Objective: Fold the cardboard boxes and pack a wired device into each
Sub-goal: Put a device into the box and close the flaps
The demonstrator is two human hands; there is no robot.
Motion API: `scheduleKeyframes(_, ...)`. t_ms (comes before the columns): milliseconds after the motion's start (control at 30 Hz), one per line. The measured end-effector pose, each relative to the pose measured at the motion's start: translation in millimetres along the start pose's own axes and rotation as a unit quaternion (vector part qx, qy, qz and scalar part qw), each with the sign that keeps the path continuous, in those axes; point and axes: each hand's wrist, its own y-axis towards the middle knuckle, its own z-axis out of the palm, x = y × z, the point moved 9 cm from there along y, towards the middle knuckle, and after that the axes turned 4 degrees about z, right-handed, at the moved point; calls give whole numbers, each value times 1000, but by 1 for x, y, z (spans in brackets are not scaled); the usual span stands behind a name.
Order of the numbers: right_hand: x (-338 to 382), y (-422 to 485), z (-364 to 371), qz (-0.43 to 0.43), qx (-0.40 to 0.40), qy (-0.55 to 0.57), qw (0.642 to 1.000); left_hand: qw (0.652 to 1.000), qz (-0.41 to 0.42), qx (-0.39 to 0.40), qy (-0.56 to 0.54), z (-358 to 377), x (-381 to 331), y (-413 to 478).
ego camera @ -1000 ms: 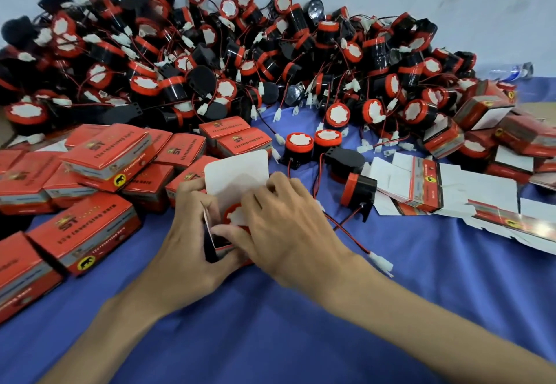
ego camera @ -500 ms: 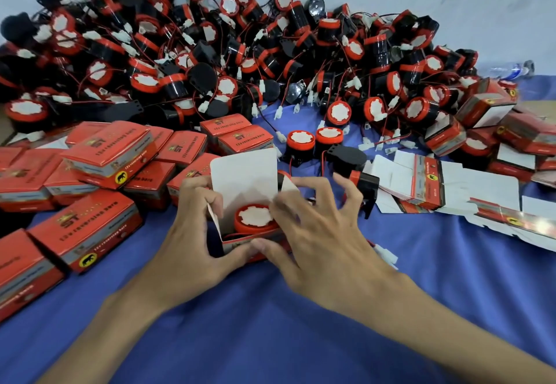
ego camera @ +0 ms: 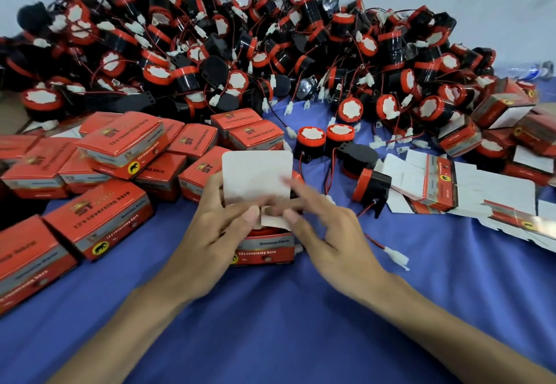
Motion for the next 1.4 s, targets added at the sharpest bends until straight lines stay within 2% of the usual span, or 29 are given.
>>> scheduleKeyframes(167, 4, -2, 4, -46, -3, -55, 997, 996, -43, 4, -77, 5, 6, -5)
scheduleKeyframes(300, -2, -5, -2, -16, -20, 60, 998, 988, -24, -27, -152, 1, 2, -5)
scheduleKeyframes(433, 11, -10, 6, -103, 16, 64, 993, 983, 45, -79, -159, -5, -10, -8)
scheduleKeyframes(567, 24, -20, 18, -161, 64, 77, 982, 969, 36, -129, -209, -16, -4, -12)
scheduleKeyframes(633, 22, -18, 20, -128, 65, 96, 985, 974, 33, -136, -178, -21, -3, -14)
scheduleKeyframes(667, 18, -16, 22, -82, 76, 125, 986, 979, 31, -142, -143, -24, -4, -16)
scheduleKeyframes(733, 11, -9, 32, 8, 113, 210, 971, 982, 26, -172, -80, -38, -3, -21)
scheduleKeyframes(800, 13, 1, 39, 45, 114, 262, 957, 980, 31, -193, -33, -50, -4, -25)
scheduleKeyframes(867, 19, 10, 41, 57, 73, 262, 961, 982, 45, -183, -19, -52, -8, -27)
scheduleKeyframes(1000, 19, 15, 37, 52, 10, 194, 980, 988, 40, -112, -99, -44, -7, -26)
scheduleKeyframes(1100, 14, 12, 37, 32, 34, 187, 981, 998, 41, -41, -6, -39, -11, -25)
scheduleKeyframes(1200, 9, 8, 44, 16, 57, 179, 982, 991, 76, 4, 111, -36, -15, -27)
scheduleKeyframes(1400, 8, 6, 44, -15, 57, 138, 989, 993, 88, 37, 69, -37, -11, -33)
